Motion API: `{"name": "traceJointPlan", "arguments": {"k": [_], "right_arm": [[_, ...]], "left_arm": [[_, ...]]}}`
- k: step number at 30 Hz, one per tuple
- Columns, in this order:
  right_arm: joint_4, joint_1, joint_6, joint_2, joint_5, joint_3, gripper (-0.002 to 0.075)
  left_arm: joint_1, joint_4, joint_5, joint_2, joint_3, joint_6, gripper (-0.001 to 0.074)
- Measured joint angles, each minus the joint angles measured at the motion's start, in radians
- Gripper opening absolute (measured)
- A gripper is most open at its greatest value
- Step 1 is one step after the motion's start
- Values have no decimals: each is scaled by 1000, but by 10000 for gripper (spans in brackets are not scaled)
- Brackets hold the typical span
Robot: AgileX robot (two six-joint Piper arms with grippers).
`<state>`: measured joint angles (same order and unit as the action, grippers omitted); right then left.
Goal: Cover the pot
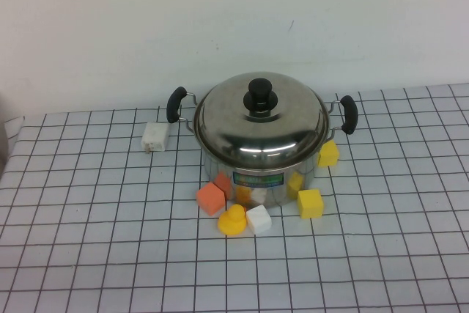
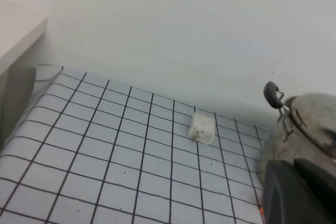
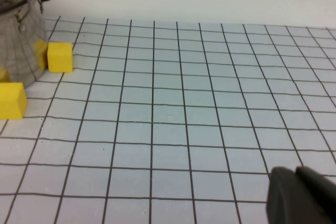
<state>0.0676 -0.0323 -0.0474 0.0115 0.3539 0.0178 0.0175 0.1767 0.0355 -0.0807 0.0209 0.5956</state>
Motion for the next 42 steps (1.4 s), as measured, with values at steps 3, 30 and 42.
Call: {"name": "traceJointPlan", "arguments": {"k": [3, 30, 42], "right_arm": [[0, 0, 0, 0, 0, 0, 9], [0, 0, 0, 0, 0, 0, 9], [0, 0, 0, 0, 0, 0, 9]], "left_arm": [[-2, -166, 66, 55, 0, -196, 0], [-2, -268, 276, 91, -2, -483, 0], [-2, -270, 278, 91, -2, -487, 0]]}}
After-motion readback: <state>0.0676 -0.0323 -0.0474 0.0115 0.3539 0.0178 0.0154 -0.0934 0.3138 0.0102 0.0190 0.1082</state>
